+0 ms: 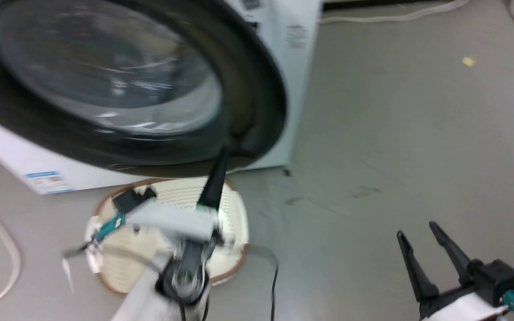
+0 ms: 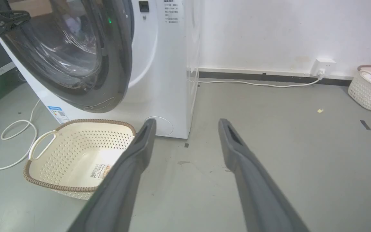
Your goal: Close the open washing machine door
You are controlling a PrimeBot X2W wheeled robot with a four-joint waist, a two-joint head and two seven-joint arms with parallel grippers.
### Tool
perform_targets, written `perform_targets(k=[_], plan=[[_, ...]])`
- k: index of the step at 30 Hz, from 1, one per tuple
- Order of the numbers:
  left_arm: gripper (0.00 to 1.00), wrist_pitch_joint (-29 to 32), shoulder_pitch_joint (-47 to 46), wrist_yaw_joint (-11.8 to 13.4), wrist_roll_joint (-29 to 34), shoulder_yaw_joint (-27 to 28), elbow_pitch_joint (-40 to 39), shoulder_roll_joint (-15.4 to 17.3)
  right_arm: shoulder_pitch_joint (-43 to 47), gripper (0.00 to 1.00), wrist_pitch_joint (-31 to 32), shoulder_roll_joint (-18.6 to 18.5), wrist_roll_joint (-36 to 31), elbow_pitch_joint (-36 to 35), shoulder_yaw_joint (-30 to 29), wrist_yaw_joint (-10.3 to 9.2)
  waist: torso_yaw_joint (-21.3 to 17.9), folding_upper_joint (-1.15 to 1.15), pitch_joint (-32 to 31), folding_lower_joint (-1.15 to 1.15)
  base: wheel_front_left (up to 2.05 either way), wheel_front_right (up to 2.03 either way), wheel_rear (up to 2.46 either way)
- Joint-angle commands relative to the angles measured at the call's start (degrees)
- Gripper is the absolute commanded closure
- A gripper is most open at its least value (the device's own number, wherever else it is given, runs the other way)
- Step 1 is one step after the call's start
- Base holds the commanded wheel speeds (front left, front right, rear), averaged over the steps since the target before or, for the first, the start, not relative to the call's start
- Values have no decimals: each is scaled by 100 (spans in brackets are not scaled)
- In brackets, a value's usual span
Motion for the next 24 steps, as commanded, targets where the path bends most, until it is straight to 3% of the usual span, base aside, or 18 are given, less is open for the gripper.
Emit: perform_targets(k=[1,2,3,5,7,9,10,11,17,20,24], plan=[[20,-64,208,-24,214,-74,-89,139,92,0,-26,-28,-40,-40,8,5,472,-1,-324,0,0,0,0],[0,-233,577,-25,701,-249,-285,383,203,0,-26,-52,-61,-96,19,5,784,-1,-468,0,0,0,0],[0,-233,577,-25,701,-249,-285,383,203,0,-26,-52,-61,-96,19,5,784,-1,-468,0,0,0,0],[0,-419,1095,-25,1561,-348,-465,755,382,0,-26,-62,-105,-156,13,5,1260,-1,-708,0,0,0,0],[0,-441,1254,-25,1883,-318,-501,867,435,0,-26,-59,-122,-174,16,5,1408,-1,-779,0,0,0,0],[0,-452,1569,-25,2684,65,-606,965,523,0,-26,-54,-153,-201,23,5,1682,-1,-903,0,0,0,0],[0,-454,1908,-25,3582,538,-763,920,577,0,-26,-47,-176,-231,41,5,1910,-1,-994,0,0,0,0],[0,-454,1908,-25,3582,538,-763,920,577,0,-26,-47,-176,-231,41,5,1910,-1,-994,0,0,0,0],[0,-456,2698,121,6250,1691,-1466,424,646,0,-26,33,-229,-312,103,5,2378,-1,-1154,0,0,0,0],[0,-457,2916,316,7391,1949,-1746,237,651,0,-26,58,-254,-329,160,5,2491,-1,-1183,0,0,0,0],[0,-457,3119,521,8419,1977,-2016,119,670,0,-26,88,-269,-343,191,5,2579,-1,-1184,0,0,0,0]])
